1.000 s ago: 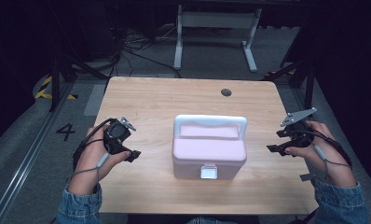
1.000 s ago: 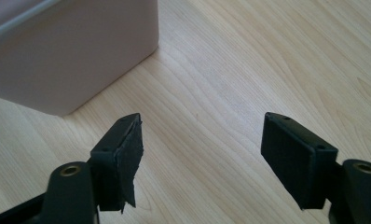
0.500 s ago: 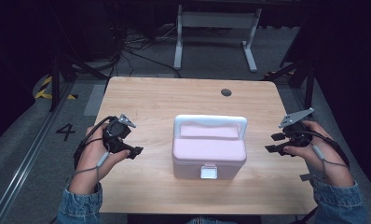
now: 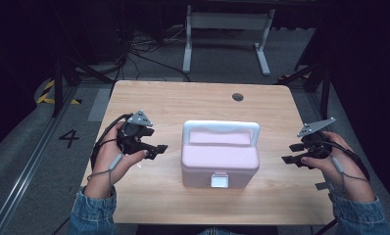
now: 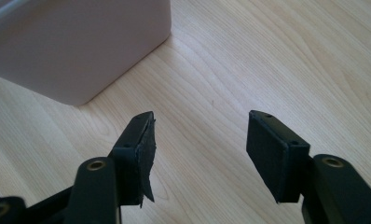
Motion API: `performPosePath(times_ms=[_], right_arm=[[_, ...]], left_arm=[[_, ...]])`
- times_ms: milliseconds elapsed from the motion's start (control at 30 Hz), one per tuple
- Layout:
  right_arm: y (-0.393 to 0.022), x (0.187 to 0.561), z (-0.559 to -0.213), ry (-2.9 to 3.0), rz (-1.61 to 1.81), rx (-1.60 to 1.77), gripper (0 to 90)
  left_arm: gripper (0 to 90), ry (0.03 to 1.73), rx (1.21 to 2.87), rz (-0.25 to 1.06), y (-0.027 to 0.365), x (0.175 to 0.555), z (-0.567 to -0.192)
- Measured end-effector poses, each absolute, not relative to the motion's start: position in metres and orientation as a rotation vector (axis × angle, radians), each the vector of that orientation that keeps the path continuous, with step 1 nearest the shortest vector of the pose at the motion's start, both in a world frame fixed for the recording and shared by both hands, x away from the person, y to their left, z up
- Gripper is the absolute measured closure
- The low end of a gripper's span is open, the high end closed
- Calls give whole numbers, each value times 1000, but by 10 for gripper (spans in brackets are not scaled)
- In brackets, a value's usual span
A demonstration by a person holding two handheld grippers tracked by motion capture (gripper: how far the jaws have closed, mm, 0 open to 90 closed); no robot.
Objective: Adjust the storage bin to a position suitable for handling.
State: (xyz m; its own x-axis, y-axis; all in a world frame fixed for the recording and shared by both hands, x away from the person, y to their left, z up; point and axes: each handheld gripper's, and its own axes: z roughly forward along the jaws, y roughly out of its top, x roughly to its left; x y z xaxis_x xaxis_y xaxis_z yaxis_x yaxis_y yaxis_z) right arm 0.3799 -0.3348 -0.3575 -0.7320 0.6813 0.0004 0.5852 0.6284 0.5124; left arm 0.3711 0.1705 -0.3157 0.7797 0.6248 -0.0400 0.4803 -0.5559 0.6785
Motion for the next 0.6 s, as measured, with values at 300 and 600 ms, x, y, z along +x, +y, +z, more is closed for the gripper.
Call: performPosePath(times_ms=[300, 600], right_arm=[[-341, 370, -360, 2636, 728, 1084, 422], [-343, 366, -365, 2639, 714, 1108, 423]], left_arm=[[324, 710, 2151, 359, 149, 375, -314], [309, 701, 2062, 353, 128, 382, -317]])
